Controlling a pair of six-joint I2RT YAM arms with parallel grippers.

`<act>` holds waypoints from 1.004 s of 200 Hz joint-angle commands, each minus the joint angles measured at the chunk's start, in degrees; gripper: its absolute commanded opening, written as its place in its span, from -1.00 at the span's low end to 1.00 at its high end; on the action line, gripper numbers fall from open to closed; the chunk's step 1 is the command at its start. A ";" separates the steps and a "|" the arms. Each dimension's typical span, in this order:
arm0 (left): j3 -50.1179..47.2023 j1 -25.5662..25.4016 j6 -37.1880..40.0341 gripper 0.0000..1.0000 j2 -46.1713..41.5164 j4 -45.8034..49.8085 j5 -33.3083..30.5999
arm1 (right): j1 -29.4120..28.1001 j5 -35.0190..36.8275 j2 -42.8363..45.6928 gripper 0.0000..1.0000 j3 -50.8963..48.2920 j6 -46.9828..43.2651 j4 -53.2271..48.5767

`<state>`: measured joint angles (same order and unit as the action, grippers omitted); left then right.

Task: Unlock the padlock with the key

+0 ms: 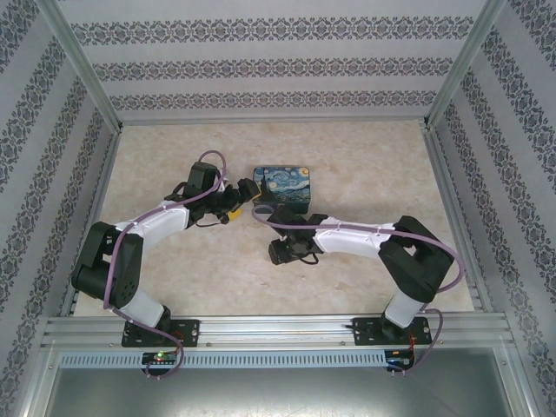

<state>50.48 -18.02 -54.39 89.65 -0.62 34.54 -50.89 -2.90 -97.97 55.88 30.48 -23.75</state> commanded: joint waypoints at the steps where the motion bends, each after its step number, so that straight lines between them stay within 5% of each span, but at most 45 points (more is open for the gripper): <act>1: 0.77 -0.30 1.04 0.99 0.06 0.97 0.71 | -0.70 0.14 -2.23 -0.14 1.80 -3.67 -2.32; 43: 0.68 -0.32 1.04 0.99 0.18 1.02 0.61 | -0.70 -0.61 -4.84 -0.35 2.09 -2.99 -0.95; 88: 1.04 -0.35 1.11 0.99 0.60 1.06 0.60 | -0.59 -0.43 -2.85 -1.00 0.84 -1.36 -0.82; 201: 0.63 -0.30 0.15 0.99 0.81 0.26 1.40 | 1.54 -1.32 13.15 -1.00 -7.44 10.69 7.60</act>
<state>50.48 -18.02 -54.41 90.30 -0.51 34.54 -50.33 -4.16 -87.13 49.63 37.26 -18.65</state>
